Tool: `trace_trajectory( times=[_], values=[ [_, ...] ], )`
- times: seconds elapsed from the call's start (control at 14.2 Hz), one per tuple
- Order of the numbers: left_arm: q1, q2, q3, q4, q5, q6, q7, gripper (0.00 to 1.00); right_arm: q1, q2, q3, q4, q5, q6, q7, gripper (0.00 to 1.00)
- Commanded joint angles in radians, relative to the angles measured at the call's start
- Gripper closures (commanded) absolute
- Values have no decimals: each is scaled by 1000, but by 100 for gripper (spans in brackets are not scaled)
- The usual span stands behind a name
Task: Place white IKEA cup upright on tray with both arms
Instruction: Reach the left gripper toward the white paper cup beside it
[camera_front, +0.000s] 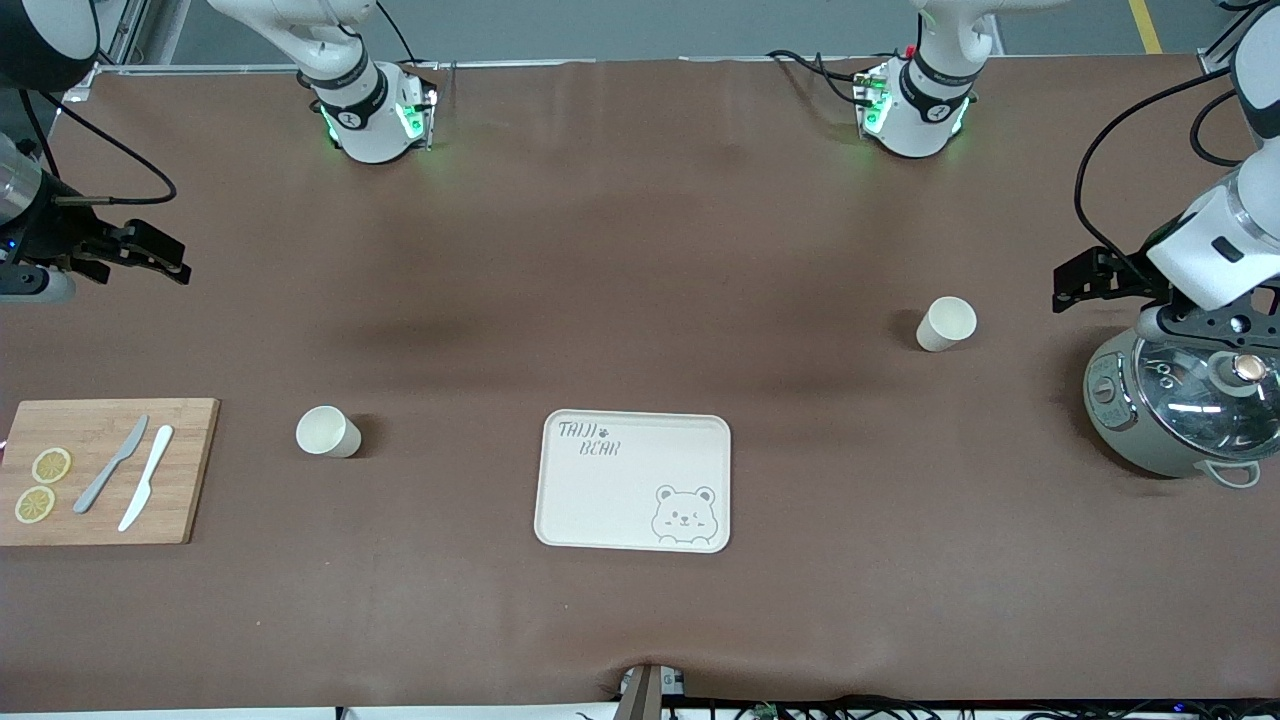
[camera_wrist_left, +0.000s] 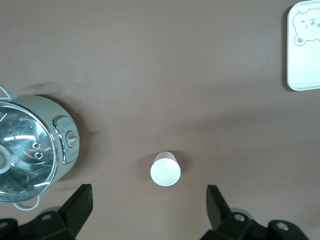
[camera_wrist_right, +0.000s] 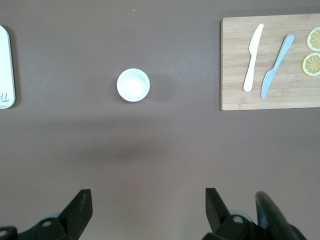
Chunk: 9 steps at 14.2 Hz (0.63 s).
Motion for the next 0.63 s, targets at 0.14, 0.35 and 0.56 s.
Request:
trace_trajectory(
  times=[0.14, 0.35, 0.56],
  values=[
    [-20, 1, 8, 4, 33, 7, 6, 0, -4, 28, 5, 31, 8, -15, -10, 0],
    [-28, 11, 8, 9, 39, 7, 2, 0, 2, 42, 6, 31, 7, -18, -10, 0],
    [-26, 22, 10, 3, 34, 4, -8, 0, 1, 43, 6, 29, 7, -22, -10, 0]
  ],
)
